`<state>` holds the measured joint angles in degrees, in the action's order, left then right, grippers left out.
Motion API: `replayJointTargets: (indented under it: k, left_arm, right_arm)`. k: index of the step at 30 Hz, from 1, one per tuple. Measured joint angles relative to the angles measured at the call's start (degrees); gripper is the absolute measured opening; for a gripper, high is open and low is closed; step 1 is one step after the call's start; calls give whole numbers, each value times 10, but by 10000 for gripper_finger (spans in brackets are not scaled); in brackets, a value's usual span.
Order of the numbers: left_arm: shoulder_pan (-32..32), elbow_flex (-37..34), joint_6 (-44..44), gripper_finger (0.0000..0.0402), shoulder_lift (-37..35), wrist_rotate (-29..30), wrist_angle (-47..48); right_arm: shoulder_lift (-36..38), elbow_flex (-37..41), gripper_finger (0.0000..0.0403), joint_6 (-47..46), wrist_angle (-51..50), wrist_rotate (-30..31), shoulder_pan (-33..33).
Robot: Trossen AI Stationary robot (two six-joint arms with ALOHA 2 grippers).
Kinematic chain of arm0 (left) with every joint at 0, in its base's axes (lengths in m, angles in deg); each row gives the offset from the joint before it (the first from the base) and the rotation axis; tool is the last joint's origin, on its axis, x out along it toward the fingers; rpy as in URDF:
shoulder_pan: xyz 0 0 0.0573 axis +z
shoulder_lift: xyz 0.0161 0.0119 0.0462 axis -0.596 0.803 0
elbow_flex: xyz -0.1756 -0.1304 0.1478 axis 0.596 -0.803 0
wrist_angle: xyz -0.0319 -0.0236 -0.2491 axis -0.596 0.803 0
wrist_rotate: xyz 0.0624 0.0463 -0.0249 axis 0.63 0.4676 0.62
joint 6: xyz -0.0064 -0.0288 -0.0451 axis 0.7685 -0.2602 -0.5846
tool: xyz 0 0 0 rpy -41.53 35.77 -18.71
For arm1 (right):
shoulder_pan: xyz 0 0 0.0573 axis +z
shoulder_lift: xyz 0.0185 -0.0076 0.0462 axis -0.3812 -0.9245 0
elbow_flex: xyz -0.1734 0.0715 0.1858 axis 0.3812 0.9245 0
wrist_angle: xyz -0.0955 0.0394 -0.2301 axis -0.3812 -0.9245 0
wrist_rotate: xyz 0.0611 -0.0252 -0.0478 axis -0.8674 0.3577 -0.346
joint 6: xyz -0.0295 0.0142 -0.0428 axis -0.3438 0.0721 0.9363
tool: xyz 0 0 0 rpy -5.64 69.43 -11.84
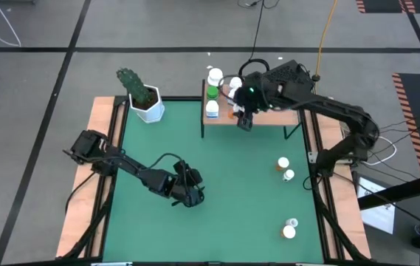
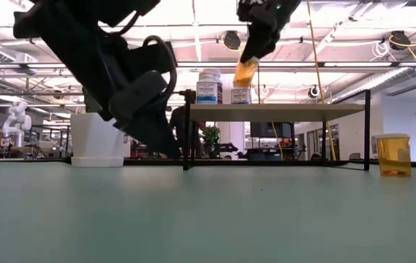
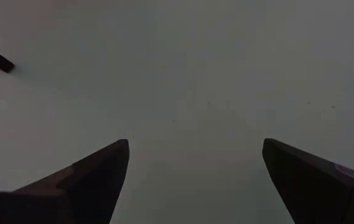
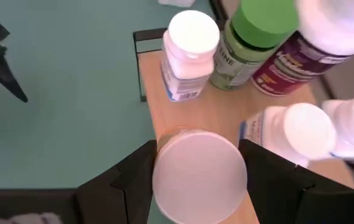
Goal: Pick and place medicine bottles onto shelf by color
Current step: Put the bottom left orange pill bottle on the shelf, then put the white small pill bottle on the shelf
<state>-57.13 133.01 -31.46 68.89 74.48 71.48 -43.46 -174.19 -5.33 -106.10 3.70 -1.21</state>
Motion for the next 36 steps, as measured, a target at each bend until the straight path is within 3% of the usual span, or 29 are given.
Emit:
replayJointTargets:
  k: [8, 13, 21, 30, 36]
  left_arm:
    - [8, -5, 13, 372, 0, -16, -8]
    - [8, -5, 17, 372, 0, -18, -14]
    - [8, -5, 16, 372, 0, -27, -15]
    - [8, -5, 23, 372, 0, -29, -14]
    - [10, -5, 42, 372, 0, -29, -15]
  right_arm:
    - [-60, -24, 204, 1, -14, -62, -41]
    - [-77, -25, 215, 1, -25, -59, -49]
    - [-78, -25, 278, -3, -22, -13, -48]
    - [-18, -24, 298, -12, -29, -13, -31]
    - [52, -24, 291, -79, -118, -13, 1]
